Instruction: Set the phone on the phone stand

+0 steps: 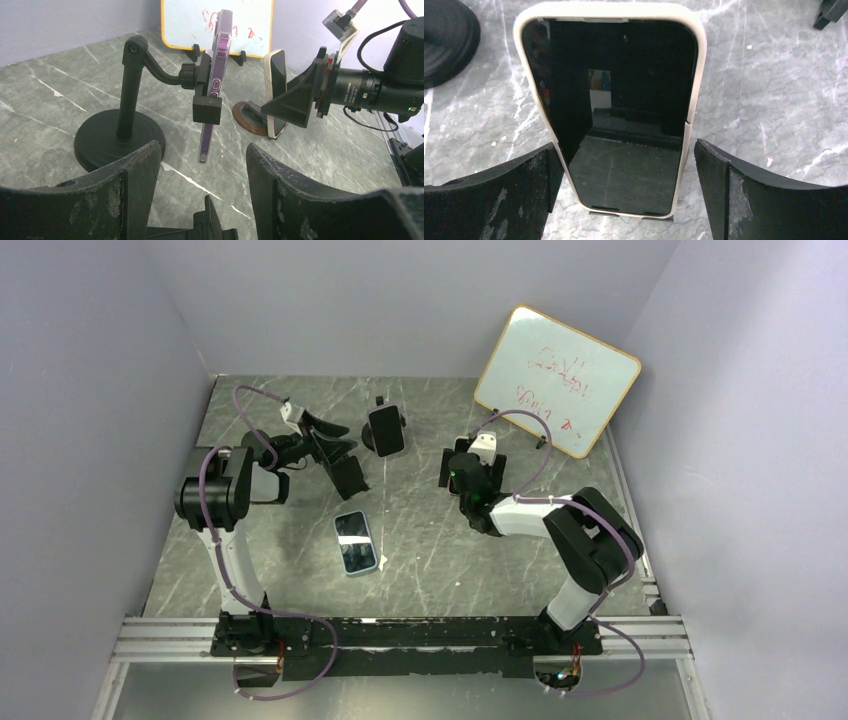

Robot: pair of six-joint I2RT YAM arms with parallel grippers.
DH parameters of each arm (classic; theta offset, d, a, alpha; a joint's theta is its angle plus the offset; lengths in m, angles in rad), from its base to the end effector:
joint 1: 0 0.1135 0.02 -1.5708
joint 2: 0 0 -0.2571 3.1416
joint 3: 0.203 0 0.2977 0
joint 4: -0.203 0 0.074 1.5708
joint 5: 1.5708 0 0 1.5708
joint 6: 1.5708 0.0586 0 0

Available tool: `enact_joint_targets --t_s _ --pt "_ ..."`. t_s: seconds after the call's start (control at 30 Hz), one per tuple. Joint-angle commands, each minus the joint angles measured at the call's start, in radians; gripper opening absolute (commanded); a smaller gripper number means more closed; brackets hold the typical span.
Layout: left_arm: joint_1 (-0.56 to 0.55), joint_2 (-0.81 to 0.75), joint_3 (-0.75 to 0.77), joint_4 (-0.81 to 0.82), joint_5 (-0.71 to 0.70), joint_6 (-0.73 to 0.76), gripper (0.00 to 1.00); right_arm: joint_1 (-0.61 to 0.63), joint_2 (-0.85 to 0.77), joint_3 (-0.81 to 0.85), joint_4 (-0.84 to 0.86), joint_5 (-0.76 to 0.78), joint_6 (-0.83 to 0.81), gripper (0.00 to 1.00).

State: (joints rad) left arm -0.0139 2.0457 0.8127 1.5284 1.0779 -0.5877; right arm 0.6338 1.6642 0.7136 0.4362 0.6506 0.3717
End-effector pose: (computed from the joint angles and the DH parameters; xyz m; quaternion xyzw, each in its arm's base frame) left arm 0.3874 -0.0570 0.1165 0.2509 0.6068 -0.4961 0.5681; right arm 0.3170 0.1889 0.1077 0.0527 0.8324 -0.0118 0.5515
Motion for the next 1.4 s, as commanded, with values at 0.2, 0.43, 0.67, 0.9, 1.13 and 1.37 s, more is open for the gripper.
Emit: enact_joint_targets --t_s 0.2,0.43,0.67,0.9,1.13,1.37 --pt "0.003 0.013 0.021 0.300 0.016 -0.008 0.67 0.005 0.091 0.020 -0.078 0.015 0.072 0.95" --pt "0.003 0.019 0.025 0.300 0.022 -0.014 0.67 0.006 0.134 0.022 -0.058 -0.002 0.083 0.77" --pt "0.002 0.016 0.022 0.300 0.024 -0.011 0.67 0.006 0.199 0.065 -0.011 -0.030 0.025 0.75" --pt "0.002 0.019 0.025 0.301 0.028 -0.013 0.67 -0.002 0.262 0.129 0.038 -0.111 -0.052 0.75" --pt "0.003 0.021 0.023 0.300 0.029 -0.003 0.67 -0.016 0.312 0.201 0.052 -0.199 -0.101 0.75" --pt "0.009 -0.019 -0.010 0.211 -0.017 0.099 0.67 -0.054 0.367 0.294 0.025 -0.277 -0.116 0.75"
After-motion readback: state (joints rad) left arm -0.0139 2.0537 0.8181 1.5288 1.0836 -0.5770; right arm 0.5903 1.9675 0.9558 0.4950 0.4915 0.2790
